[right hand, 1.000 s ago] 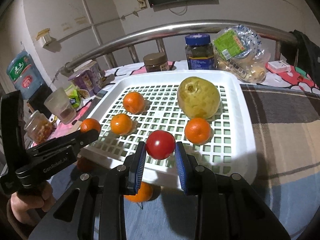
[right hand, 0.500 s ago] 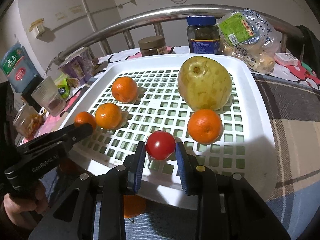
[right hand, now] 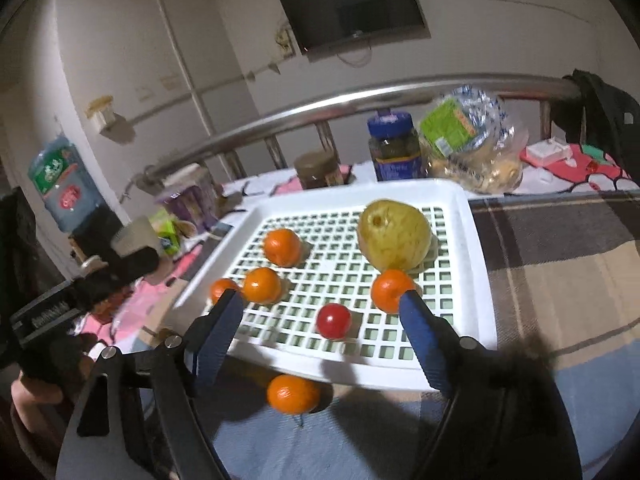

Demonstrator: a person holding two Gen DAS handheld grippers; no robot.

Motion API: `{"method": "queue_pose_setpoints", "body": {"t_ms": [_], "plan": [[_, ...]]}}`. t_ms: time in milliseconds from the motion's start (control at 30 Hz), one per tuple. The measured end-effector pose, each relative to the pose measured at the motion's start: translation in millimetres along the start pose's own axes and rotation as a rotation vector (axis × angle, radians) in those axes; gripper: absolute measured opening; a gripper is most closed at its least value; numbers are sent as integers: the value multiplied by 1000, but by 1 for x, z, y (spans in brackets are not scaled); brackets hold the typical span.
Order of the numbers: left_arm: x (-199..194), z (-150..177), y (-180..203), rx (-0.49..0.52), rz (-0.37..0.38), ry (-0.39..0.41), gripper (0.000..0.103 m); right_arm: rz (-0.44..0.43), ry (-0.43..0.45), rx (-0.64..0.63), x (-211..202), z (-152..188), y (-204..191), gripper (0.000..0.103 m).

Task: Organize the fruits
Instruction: 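Place the mandarin and cherry tomato on the tray and open both tools, then grasp a cherry tomato with the left tool while the right tool grasps a mandarin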

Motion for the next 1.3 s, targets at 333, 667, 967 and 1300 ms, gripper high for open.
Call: {"method": "queue_pose_setpoints", "body": {"t_ms": [333, 667, 967, 1300], "plan": [[-36, 15, -6, 51, -19, 25, 100, -61, 31, -35, -28, 14, -17, 84], [-14, 62, -10, 89, -38, -84, 100, -47, -61, -70, -15, 48, -17, 84], [16, 91, -17, 111, -75, -187, 87, -35, -163, -125, 8, 75, -23, 84], [36, 103, -26, 93, -90, -242, 60, -23, -239, -165, 34, 85, -31, 61]]}}
Point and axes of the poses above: each gripper's, at about its wrist camera, not at the fingertips, and x roughly the way its jaws point, y to its right, z to its underside, the point moved 8 cm from there along x, roughly the way its jaws point, and after that the axes turned 4 degrees about -x, right-handed, at the moved point
